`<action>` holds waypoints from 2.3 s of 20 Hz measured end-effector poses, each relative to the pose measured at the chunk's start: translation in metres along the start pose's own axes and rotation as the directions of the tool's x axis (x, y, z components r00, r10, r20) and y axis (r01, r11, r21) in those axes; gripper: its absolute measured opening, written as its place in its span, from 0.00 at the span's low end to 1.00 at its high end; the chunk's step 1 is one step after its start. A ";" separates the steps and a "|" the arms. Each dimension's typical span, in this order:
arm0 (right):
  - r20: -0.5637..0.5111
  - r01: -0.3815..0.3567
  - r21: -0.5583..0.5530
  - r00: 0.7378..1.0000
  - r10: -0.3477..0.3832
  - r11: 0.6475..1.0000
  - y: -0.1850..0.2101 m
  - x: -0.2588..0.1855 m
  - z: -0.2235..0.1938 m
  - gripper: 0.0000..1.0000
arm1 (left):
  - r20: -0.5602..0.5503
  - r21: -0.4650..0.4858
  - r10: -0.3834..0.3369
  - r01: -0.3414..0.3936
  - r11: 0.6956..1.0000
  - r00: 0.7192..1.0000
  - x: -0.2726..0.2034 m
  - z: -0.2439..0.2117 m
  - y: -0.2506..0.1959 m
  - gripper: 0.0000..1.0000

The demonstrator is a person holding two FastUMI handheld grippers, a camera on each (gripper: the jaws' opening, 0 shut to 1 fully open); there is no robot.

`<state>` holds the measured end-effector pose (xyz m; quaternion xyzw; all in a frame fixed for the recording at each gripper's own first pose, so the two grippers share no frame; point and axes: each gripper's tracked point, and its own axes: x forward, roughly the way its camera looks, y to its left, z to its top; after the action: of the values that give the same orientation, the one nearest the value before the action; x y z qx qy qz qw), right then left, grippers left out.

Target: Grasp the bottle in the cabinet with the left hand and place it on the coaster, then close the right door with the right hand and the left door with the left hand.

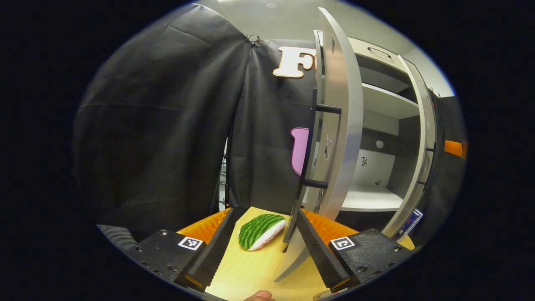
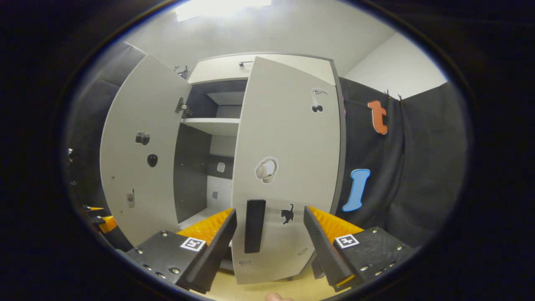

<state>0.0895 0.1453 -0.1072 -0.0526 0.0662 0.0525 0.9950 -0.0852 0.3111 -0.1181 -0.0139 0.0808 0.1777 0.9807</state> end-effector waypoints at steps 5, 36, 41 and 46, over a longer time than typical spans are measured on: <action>-0.009 0.010 0.001 1.000 -0.010 1.000 -0.001 -0.001 -0.003 0.93 | -0.021 0.006 -0.047 0.048 0.999 0.999 0.002 -0.001 -0.005 0.95; -0.027 0.140 -0.041 0.990 -0.141 0.989 -0.074 -0.028 -0.008 0.97 | -0.110 0.025 -0.448 0.453 0.891 0.887 0.009 -0.037 -0.175 0.93; -0.033 0.152 -0.041 0.988 -0.153 0.988 -0.085 -0.029 -0.013 0.97 | -0.114 0.029 -0.453 0.459 0.888 0.884 0.013 -0.039 -0.185 0.93; -0.042 0.144 -0.039 0.988 -0.146 0.989 -0.087 -0.022 -0.020 0.97 | -0.114 0.029 -0.439 0.444 0.895 0.891 0.019 -0.036 -0.184 0.93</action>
<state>0.0752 0.0551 -0.1151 -0.0762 0.0834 -0.0201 0.9934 -0.0090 0.1433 -0.1570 -0.0145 0.1314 -0.0528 0.9898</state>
